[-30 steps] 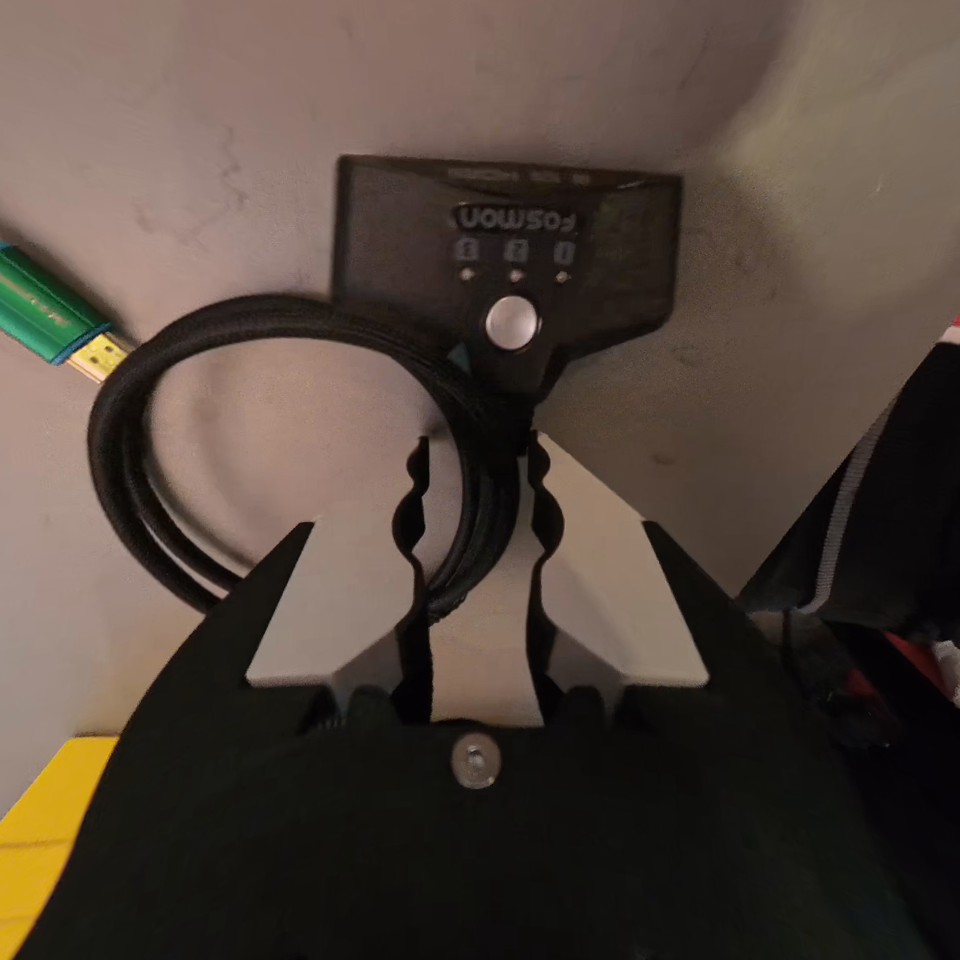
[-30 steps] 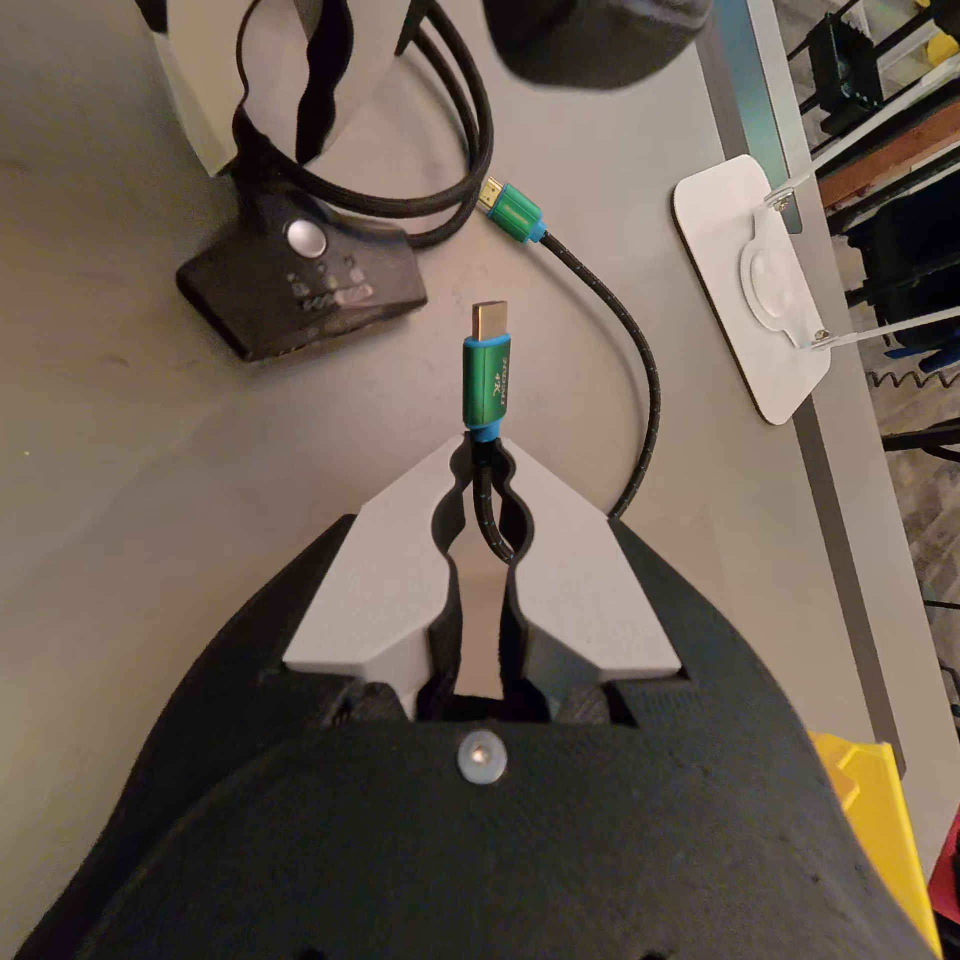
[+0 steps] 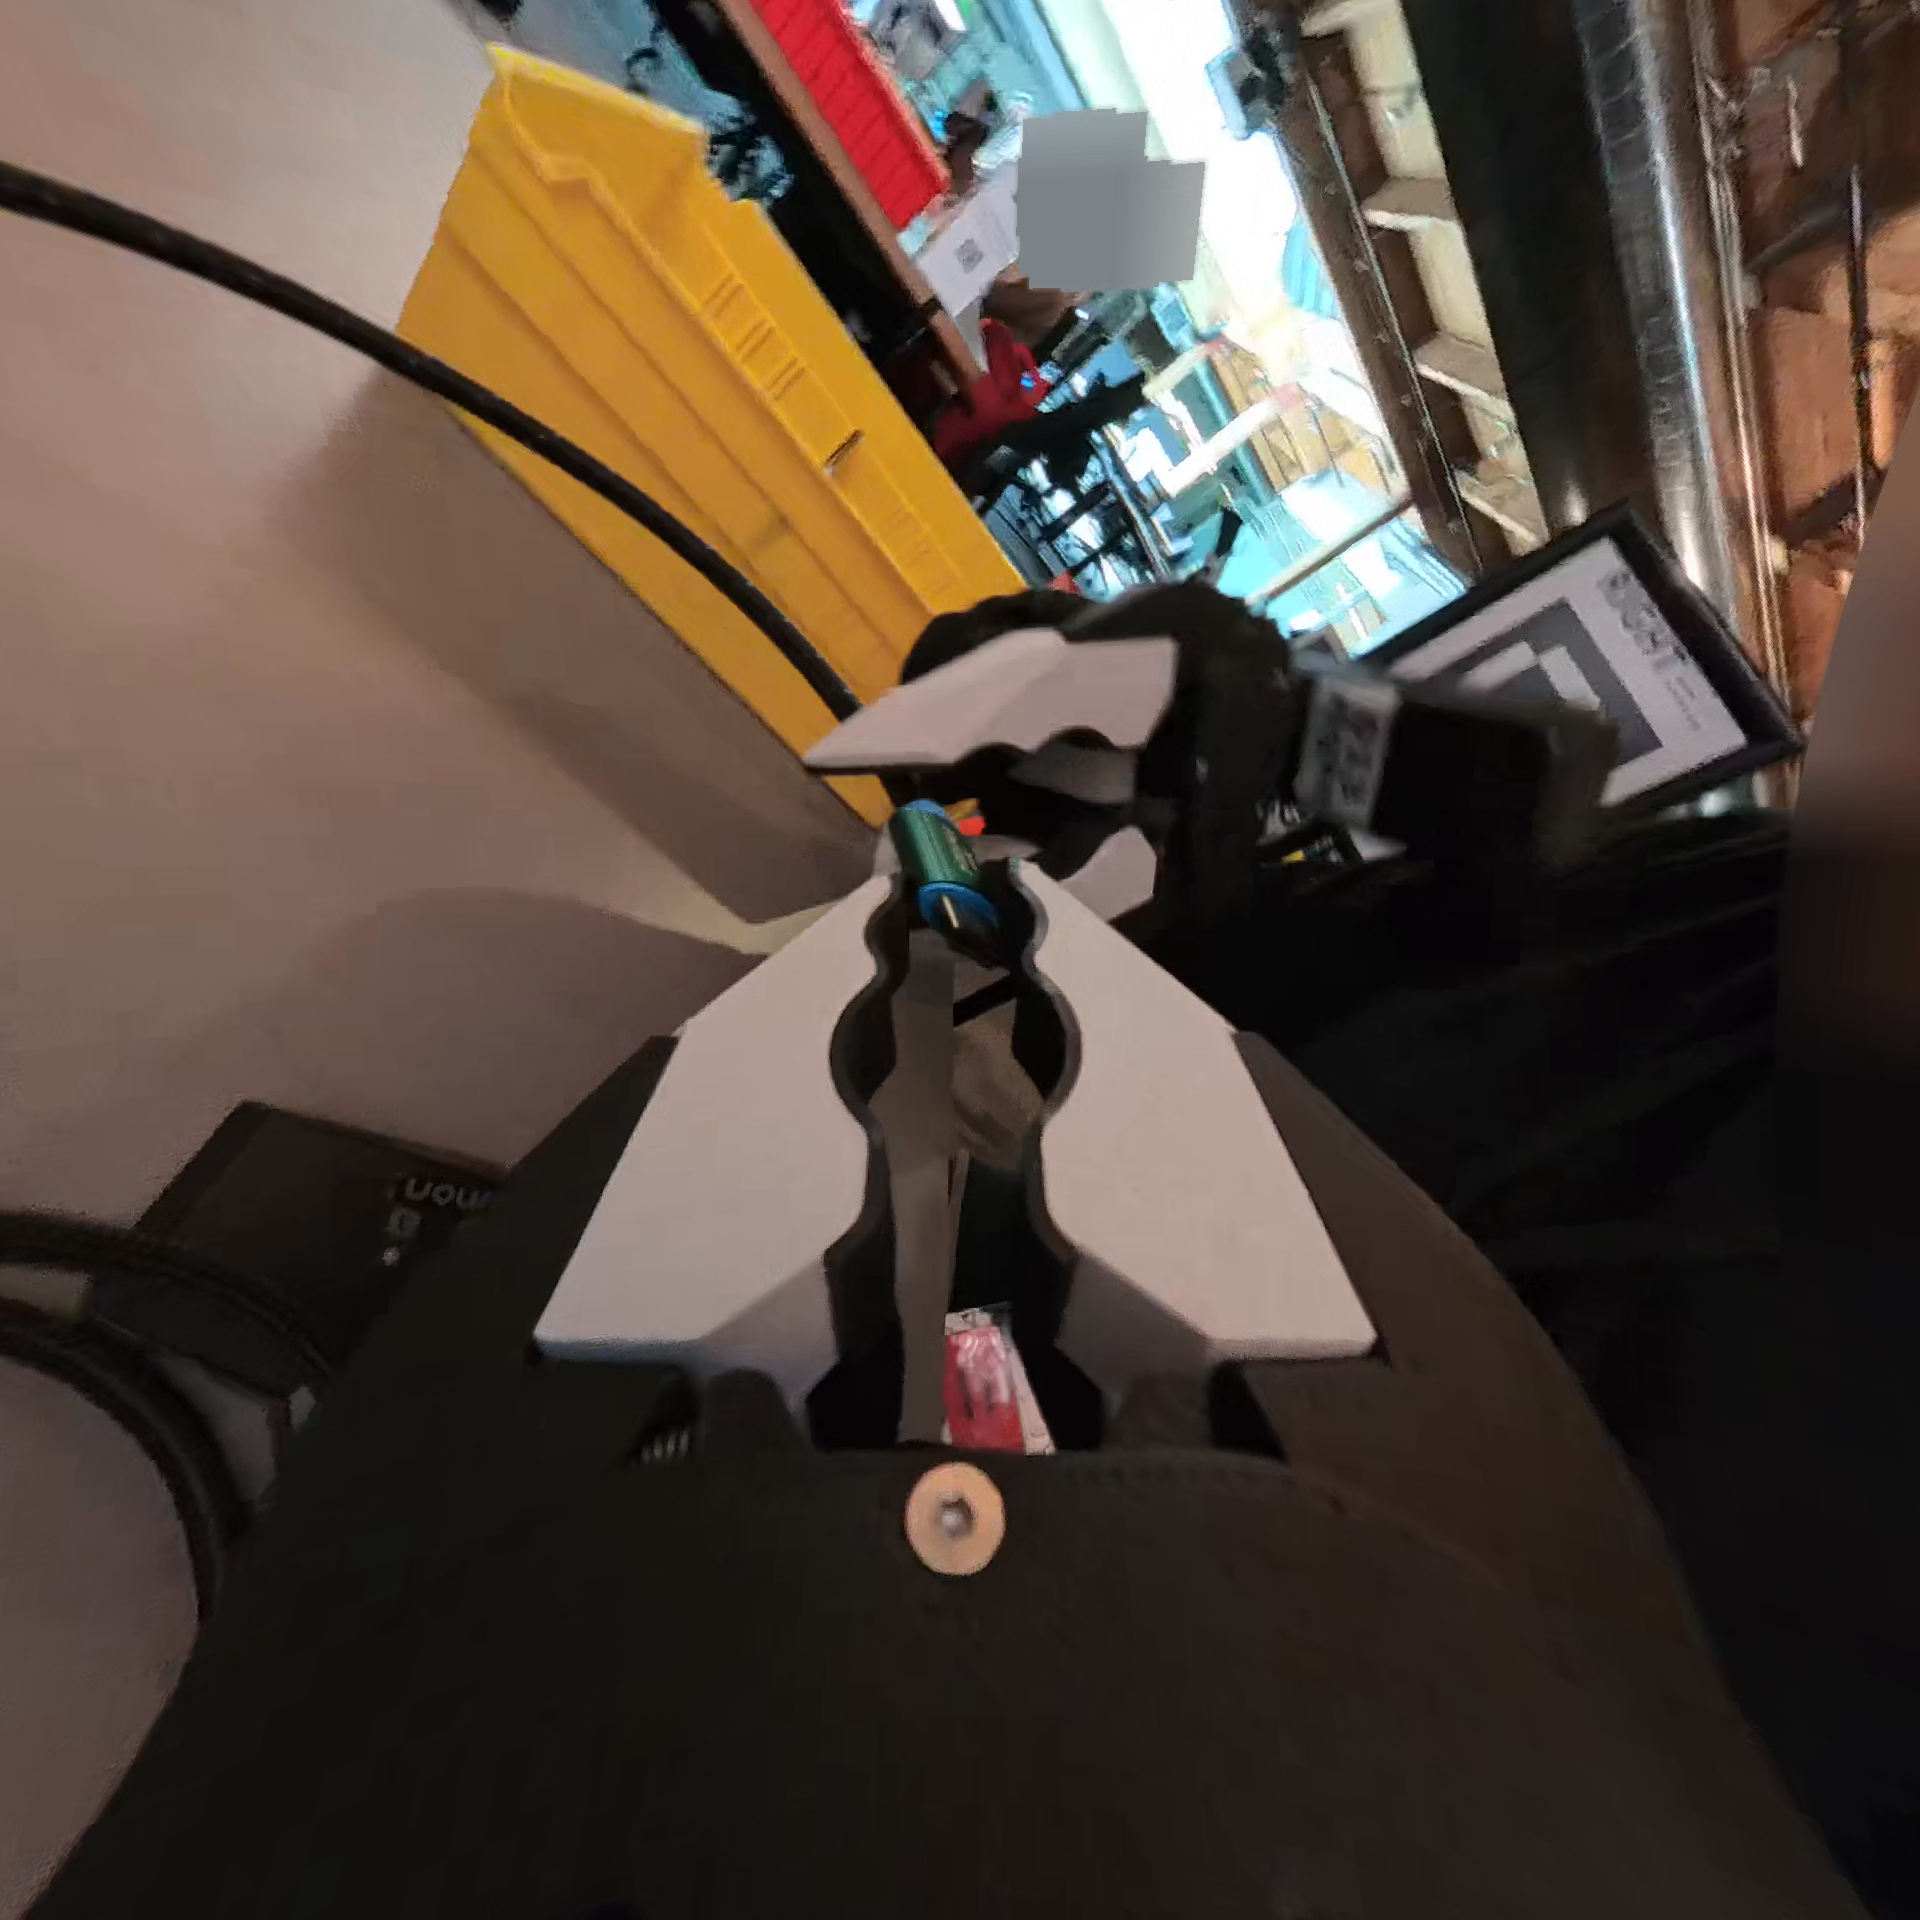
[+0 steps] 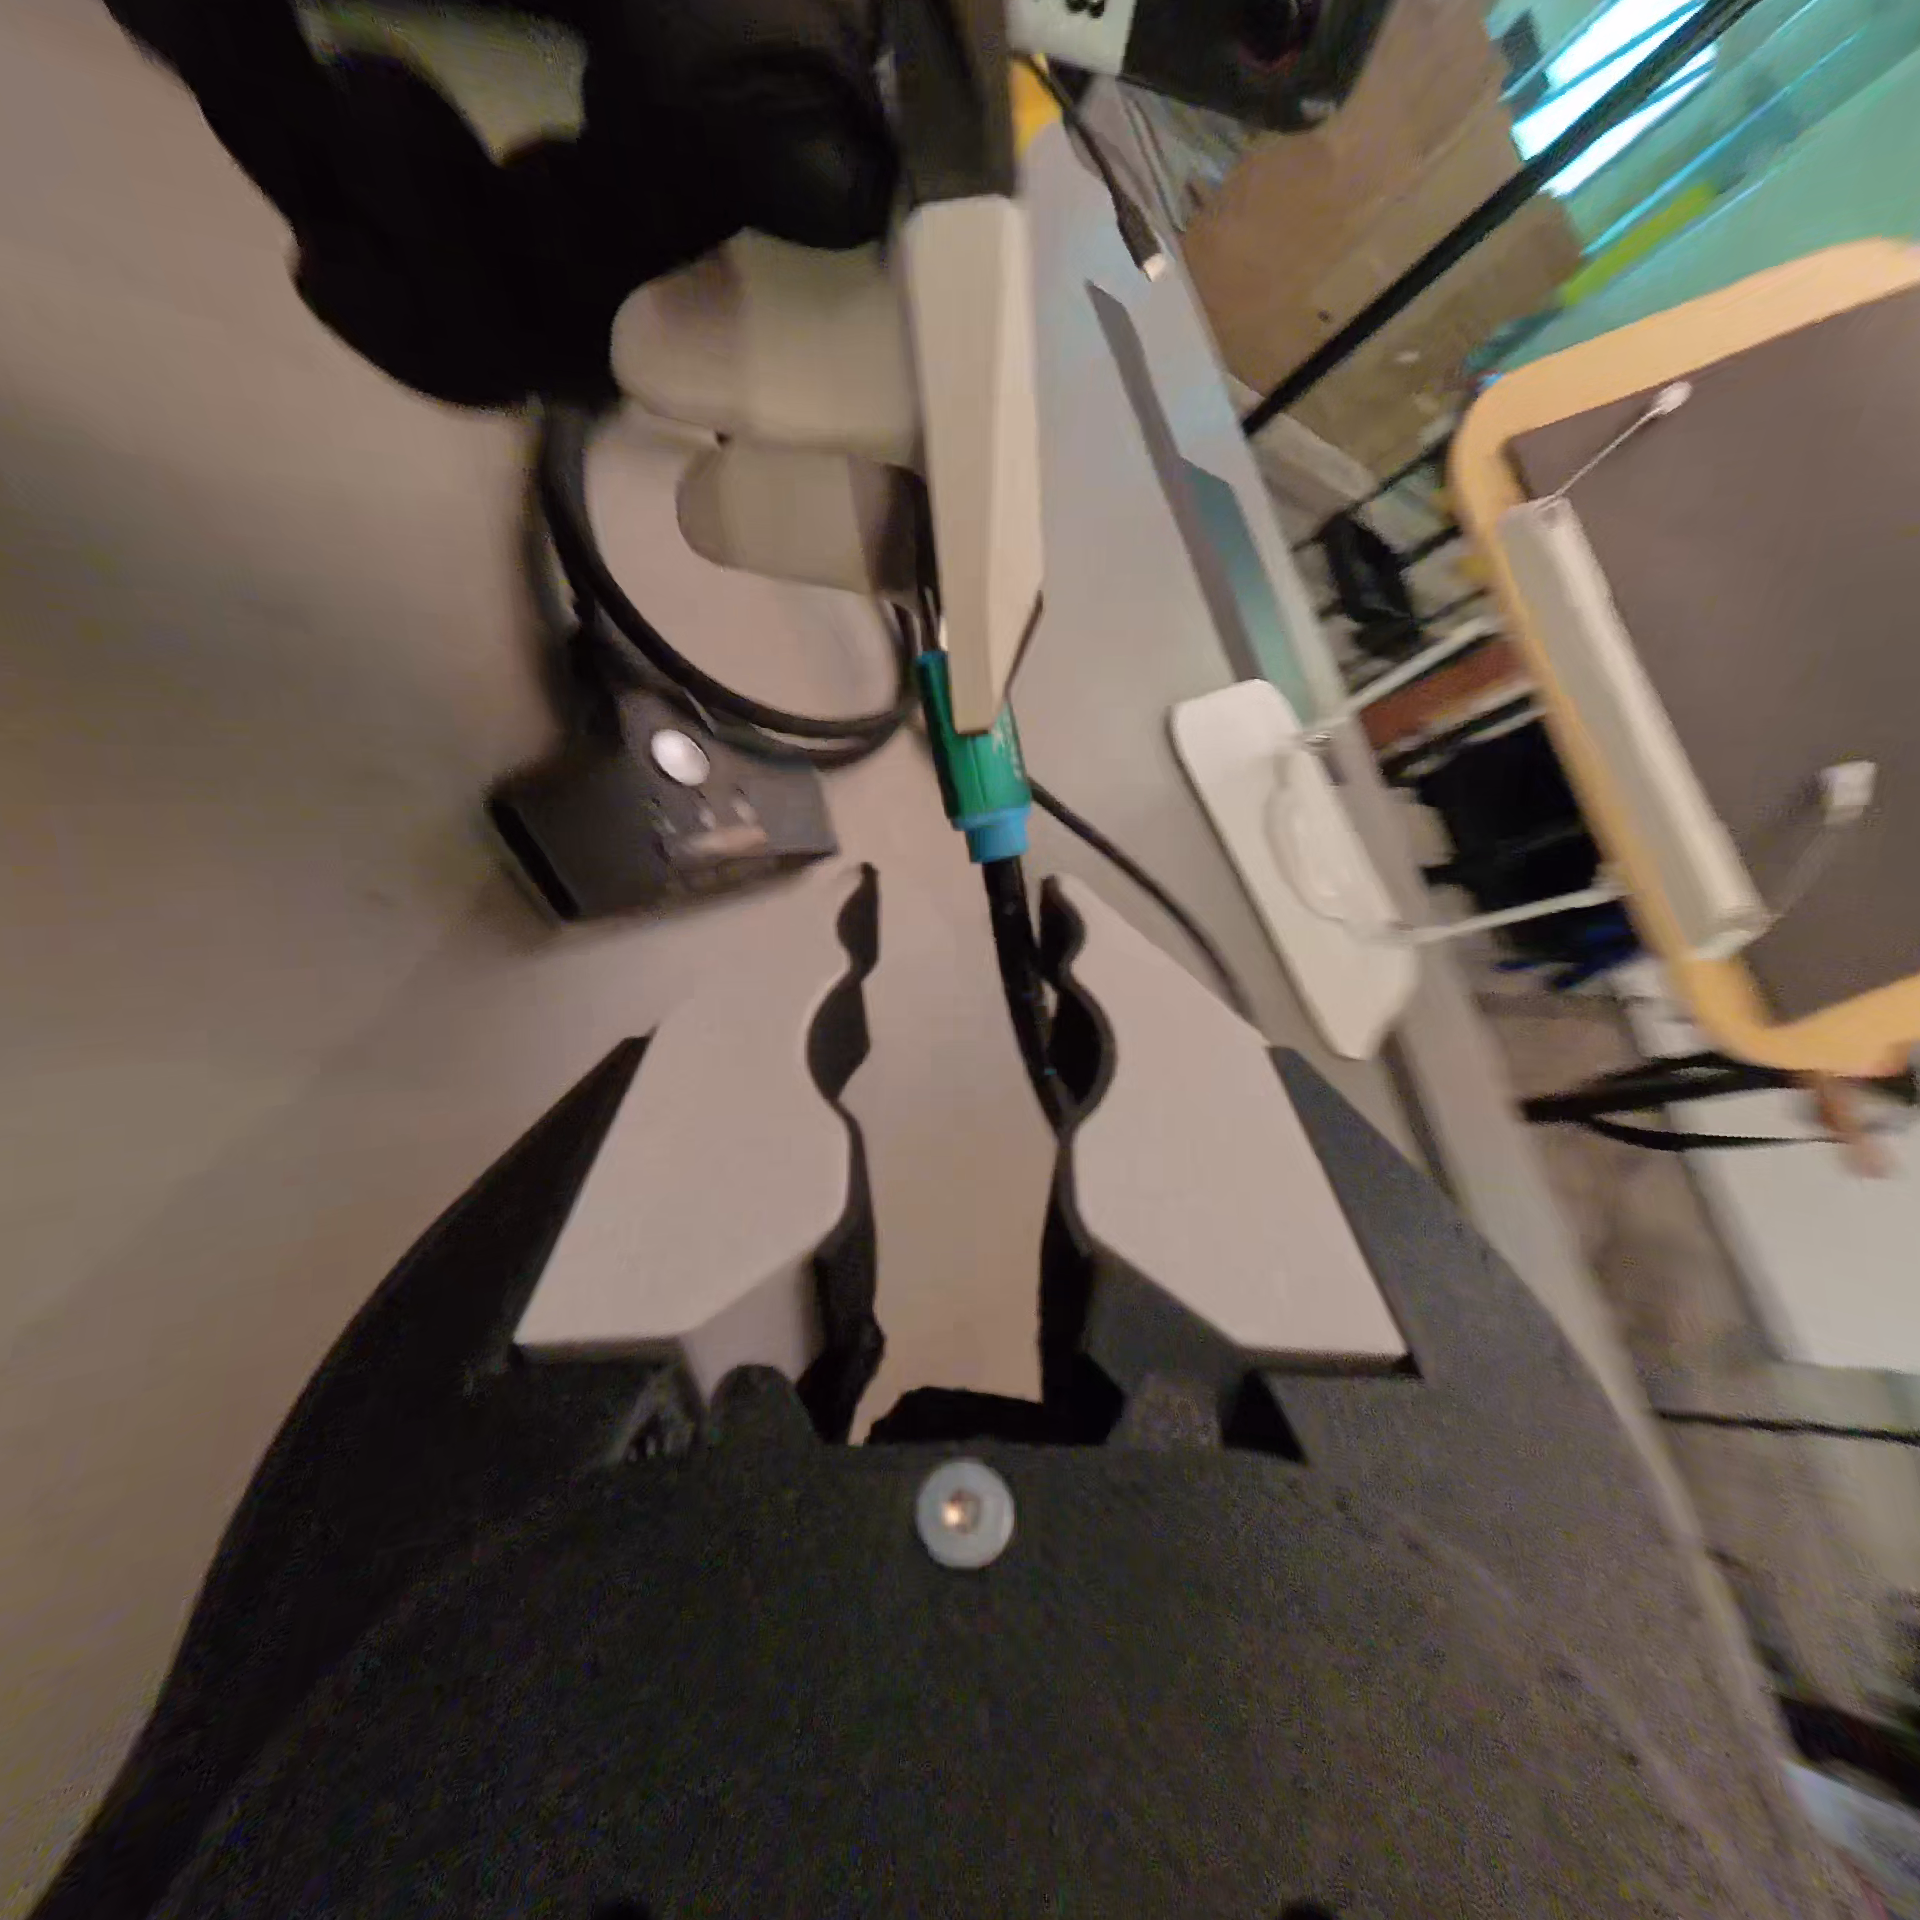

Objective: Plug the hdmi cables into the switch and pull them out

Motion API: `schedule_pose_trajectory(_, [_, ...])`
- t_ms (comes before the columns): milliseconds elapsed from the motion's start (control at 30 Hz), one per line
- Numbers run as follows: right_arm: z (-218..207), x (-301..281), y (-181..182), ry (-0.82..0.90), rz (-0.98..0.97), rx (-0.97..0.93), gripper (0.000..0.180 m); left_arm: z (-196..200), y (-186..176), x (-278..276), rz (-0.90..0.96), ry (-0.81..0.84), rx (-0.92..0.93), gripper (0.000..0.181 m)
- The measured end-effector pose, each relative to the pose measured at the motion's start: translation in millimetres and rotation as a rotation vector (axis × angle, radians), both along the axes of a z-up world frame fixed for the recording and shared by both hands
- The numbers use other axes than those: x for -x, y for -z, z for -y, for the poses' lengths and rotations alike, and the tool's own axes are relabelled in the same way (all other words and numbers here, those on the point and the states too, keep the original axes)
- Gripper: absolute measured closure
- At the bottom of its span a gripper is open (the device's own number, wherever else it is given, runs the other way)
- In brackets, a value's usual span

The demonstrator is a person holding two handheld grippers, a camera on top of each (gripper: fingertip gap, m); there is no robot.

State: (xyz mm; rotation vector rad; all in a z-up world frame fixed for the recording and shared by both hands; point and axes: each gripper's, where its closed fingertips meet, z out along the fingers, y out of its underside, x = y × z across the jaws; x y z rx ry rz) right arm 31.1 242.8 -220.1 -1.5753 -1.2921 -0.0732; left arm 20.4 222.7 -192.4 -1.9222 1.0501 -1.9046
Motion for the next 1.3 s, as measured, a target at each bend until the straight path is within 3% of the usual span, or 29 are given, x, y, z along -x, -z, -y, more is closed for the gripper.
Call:
schedule_pose_trajectory(133, [15,15,-21,-0.145,-0.384,0.241,0.139,5,-9,6,0.028,0.047,-0.147,0.167])
schedule_pose_trajectory(233, [18,18,-35,-0.215,-0.530,0.288,0.130,5,-9,10,0.023,0.071,-0.187,0.167])
schedule_pose_trajectory(333, [12,17,-37,-0.209,-0.475,0.238,0.112,2,-4,12,-0.020,0.070,-0.240,0.167])
schedule_pose_trajectory(500, [20,22,-58,-0.278,-0.372,0.183,0.112,4,-1,12,-0.069,0.091,-0.300,0.167])
schedule_pose_trajectory(600, [20,27,-36,-0.320,-0.343,0.300,0.117,11,-15,11,-0.015,0.124,-0.338,0.168])
schedule_pose_trajectory(800, [27,34,-39,-0.391,-0.597,0.415,0.127,20,-24,9,0.056,0.134,-0.316,0.168])
schedule_pose_trajectory(900, [29,37,-31,-0.398,-0.634,0.431,0.129,21,-22,9,0.073,0.130,-0.309,0.168])
schedule_pose_trajectory(1000, [26,33,-46,-0.405,-0.783,0.429,0.138,19,-25,8,0.113,0.107,-0.286,0.168])
schedule_pose_trajectory(1133, [22,29,-44,-0.325,-0.719,0.304,0.147,19,-29,5,0.154,0.071,-0.282,0.169])
schedule_pose_trajectory(1233, [21,28,-38,-0.292,-0.570,0.170,0.136,19,-31,3,0.180,0.065,-0.265,0.170])
schedule_pose_trajectory(1300, [22,29,-40,-0.319,-0.619,0.223,0.139,19,-33,3,0.201,0.061,-0.265,0.170])
